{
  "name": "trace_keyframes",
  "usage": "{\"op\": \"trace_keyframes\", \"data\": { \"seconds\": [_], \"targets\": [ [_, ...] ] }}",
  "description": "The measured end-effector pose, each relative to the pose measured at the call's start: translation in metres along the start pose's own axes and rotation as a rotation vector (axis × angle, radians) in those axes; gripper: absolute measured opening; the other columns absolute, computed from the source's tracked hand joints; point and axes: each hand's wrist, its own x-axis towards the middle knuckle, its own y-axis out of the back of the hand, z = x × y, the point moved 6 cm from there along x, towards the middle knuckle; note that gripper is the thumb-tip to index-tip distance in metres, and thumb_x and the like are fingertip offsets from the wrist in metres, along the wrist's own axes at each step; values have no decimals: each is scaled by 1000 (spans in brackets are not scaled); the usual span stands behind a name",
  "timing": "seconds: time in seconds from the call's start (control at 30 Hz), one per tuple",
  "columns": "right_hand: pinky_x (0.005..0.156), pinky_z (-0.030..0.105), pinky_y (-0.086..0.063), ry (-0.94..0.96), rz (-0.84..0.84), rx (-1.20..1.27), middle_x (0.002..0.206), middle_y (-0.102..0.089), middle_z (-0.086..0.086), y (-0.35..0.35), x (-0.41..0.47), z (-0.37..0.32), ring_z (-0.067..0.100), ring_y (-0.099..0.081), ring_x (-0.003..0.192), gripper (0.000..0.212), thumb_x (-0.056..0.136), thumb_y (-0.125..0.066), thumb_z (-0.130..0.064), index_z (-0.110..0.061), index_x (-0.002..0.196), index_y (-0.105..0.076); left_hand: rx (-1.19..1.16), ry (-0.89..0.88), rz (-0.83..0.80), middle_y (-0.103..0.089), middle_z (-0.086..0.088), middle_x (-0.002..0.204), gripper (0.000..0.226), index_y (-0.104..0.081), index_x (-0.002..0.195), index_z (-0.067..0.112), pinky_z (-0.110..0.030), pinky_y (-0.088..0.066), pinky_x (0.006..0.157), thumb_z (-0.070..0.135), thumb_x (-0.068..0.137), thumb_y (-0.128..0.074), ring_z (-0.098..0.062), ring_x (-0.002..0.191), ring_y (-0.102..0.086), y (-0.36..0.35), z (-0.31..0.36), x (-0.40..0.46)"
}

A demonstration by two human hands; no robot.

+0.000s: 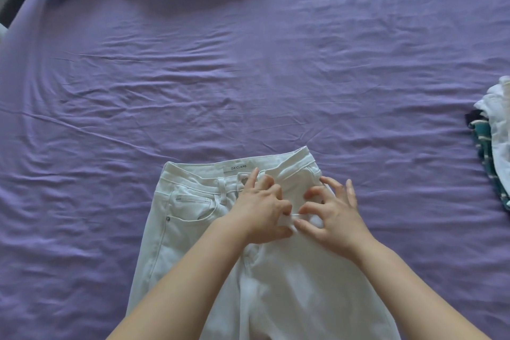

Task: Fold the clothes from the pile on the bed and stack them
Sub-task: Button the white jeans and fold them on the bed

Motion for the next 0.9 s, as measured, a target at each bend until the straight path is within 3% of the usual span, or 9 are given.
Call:
{"op": "trace_keyframes", "data": {
  "seconds": [0.1,0.23,0.33,0.43,0.57,0.67,0.8,0.83,0.9],
  "targets": [
    [109,50,23,-5,-39,-96,122,-44,-16,0,2,-2,17,-8,139,37,82,-47,-64,-34,84,-68,31,28,-19,-49,1,113,51,-63,112,34,-51,10,115,68,75,-51,-26,126,-25,0,0,2],
    [106,51,27,-10,-75,-259,132,-39,-16,1,5,-3,17,3,142,59,82,-29,-72,-31,83,-71,85,48,-56,-48,0,118,56,-63,112,27,-61,17,109,67,75,-52,-27,130,-21,-1,2,3],
    [104,53,29,-7,-75,-299,142,-37,-14,2,7,-3,21,15,143,65,80,-23,-75,-34,85,-72,17,74,-88,-41,6,131,51,-61,115,32,-63,20,107,63,75,-56,-26,143,-2,-3,-2,-2],
    [104,55,27,5,-66,-347,143,-38,-14,4,8,-4,26,15,143,72,76,-15,-79,-34,88,-71,30,62,-123,-38,9,139,47,-59,119,36,-64,18,107,59,78,-55,-26,145,13,-4,-5,-4],
    [106,53,25,13,-36,-357,138,-44,-17,7,6,-5,26,1,145,72,77,-14,-77,-30,90,-67,74,48,-69,-48,2,131,46,-67,110,27,-62,20,108,56,83,-44,-28,145,13,4,1,1],
    [106,51,24,-18,-18,-329,134,-51,-17,8,5,0,28,-14,144,60,86,-21,-68,-25,94,-63,95,55,-45,-54,0,121,50,-70,103,22,-61,19,109,56,82,-42,-27,146,9,10,2,7],
    [105,69,-15,12,125,-378,106,-69,-3,11,3,-1,39,-49,123,29,87,-59,-41,-13,80,-64,61,118,66,-61,2,118,37,-61,108,17,-59,17,111,35,88,-36,-28,147,-3,14,-3,6],
    [101,70,-22,28,180,-393,100,-70,-2,13,2,-1,38,-55,117,31,86,-57,-41,-13,75,-64,47,111,123,-60,3,121,33,-60,113,17,-58,13,113,24,90,-37,-28,146,-9,14,-2,3],
    [98,69,-28,52,264,-409,97,-70,-2,15,0,-4,35,-59,111,36,85,-44,-41,-14,70,-63,-29,71,305,-58,1,130,39,-60,119,18,-58,-10,115,5,84,-49,-30,141,-28,16,1,-9]
  ]
}}
